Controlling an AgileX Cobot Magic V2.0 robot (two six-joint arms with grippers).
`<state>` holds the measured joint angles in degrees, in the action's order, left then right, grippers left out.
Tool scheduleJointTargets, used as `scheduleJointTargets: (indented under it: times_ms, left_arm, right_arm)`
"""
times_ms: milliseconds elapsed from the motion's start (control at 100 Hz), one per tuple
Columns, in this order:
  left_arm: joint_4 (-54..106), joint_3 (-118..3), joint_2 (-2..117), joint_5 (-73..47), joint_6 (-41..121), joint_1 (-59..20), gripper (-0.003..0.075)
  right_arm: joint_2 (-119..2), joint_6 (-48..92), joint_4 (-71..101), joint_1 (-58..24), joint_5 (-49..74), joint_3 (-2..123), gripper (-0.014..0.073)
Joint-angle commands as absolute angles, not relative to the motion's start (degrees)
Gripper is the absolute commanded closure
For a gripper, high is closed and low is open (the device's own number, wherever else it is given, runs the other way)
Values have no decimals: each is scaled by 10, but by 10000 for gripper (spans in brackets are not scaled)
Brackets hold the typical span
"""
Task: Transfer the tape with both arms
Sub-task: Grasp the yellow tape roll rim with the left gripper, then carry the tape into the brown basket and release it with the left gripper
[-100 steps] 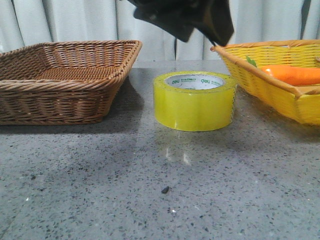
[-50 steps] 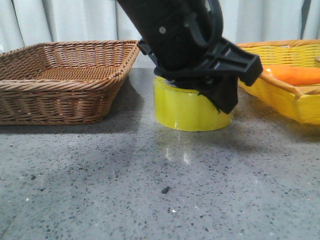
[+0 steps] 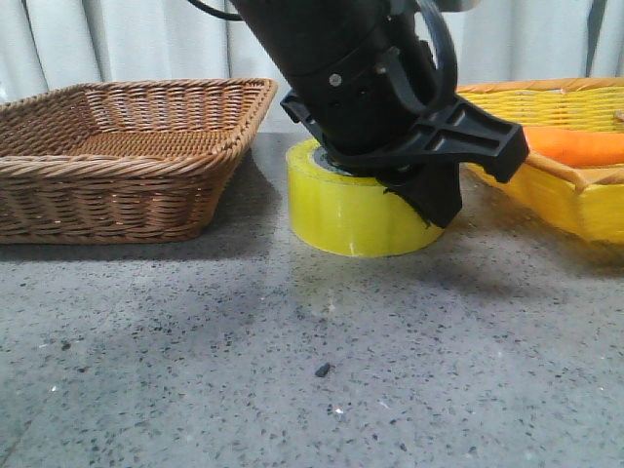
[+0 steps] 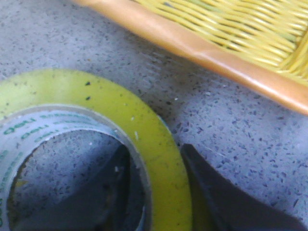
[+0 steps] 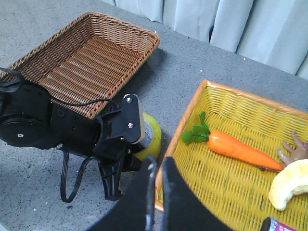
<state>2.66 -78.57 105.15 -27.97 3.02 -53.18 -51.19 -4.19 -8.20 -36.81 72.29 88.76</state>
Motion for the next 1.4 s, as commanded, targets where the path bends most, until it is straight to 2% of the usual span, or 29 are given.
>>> scheduleJointTargets:
  times_ms: [0,400,630,930,1390]
  left_arm:
    - [24,-801,1024,-268,34,-534,741]
    - [-47,-923,978,-366,42,-529,741]
    - [-52,-948,925,-389,42,-473,741]
    - [-50,-891,898,-436,42,-357,741]
    - [-11,-728,898,-335,42,-326,741]
  right_arm:
    - [-507,-35,-91,-368,679,899,668]
    - [-507,-35,-91,-368,679,899,668]
    - [-507,-35,-91,-368,673,899,668]
    - [-507,-35,-91,-368,670,899,668]
    - [-507,-35,-91,-368,670,899,668]
